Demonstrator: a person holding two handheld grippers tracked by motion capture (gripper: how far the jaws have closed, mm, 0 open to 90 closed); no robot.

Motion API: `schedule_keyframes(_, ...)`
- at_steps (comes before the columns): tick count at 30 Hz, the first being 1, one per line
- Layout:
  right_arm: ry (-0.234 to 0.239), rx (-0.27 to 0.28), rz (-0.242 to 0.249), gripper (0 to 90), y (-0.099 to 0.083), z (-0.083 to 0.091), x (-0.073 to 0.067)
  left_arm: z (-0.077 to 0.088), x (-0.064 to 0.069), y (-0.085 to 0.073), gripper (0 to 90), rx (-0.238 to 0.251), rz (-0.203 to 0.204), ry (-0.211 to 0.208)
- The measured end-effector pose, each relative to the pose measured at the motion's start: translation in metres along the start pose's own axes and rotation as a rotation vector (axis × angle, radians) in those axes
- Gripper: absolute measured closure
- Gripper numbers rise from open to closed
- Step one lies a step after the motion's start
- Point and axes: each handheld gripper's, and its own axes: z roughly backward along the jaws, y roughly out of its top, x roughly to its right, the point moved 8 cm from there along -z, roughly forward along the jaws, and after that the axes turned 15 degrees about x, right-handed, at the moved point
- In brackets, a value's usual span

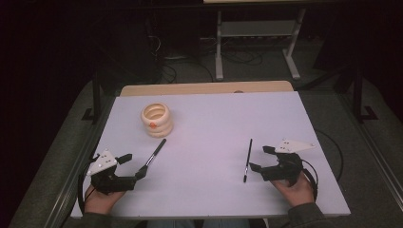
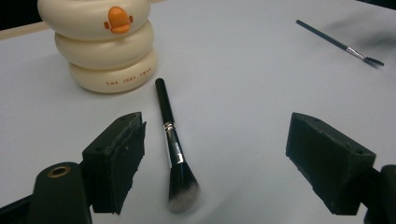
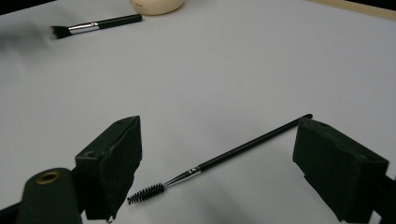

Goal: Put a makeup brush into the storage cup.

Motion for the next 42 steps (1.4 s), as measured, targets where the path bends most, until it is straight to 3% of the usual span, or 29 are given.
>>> schedule_keyframes(11, -0.002, -0.011, -0.003, 14.8, -0.001, -0.001, 0.001, -0.002, -0.001, 0.0, 20.2, -0.007, -0.009, 0.006)
schedule_keyframes(14, -0.008, -0.009, 0.003, 14.8, -0.001, 0.001, 0.0, -0.003, -0.001, 0.001, 20.7, -0.007, -0.001, 0.0)
schedule_keyframes(15, -0.011, -0.008, 0.002, 14.8, -0.001, 0.002, 0.0, -0.004, 0.001, 0.003, 20.7, -0.009, 0.032, -0.015)
schedule_keyframes(21, -0.017, -0.004, -0.003, 14.8, -0.001, 0.004, 0.001, -0.008, 0.002, 0.009, 22.5, -0.021, -0.001, -0.013)
schedule_keyframes(23, -0.022, -0.002, -0.002, 14.8, 0.0, 0.005, 0.001, -0.011, 0.001, 0.011, 23.2, -0.02, 0.024, -0.005)
schedule_keyframes(32, -0.023, 0.005, 0.009, 14.8, 0.003, 0.006, -0.001, -0.028, -0.017, 0.017, 29.5, -0.079, 0.032, 0.045)
schedule_keyframes(38, -0.014, 0.005, 0.018, 14.8, 0.005, 0.006, -0.004, -0.051, -0.023, 0.014, 35.6, -0.164, 0.014, 0.087)
schedule_keyframes(42, -0.01, 0.003, 0.018, 14.9, 0.005, 0.006, -0.005, -0.06, -0.025, 0.009, 38.8, -0.207, 0.012, 0.09)
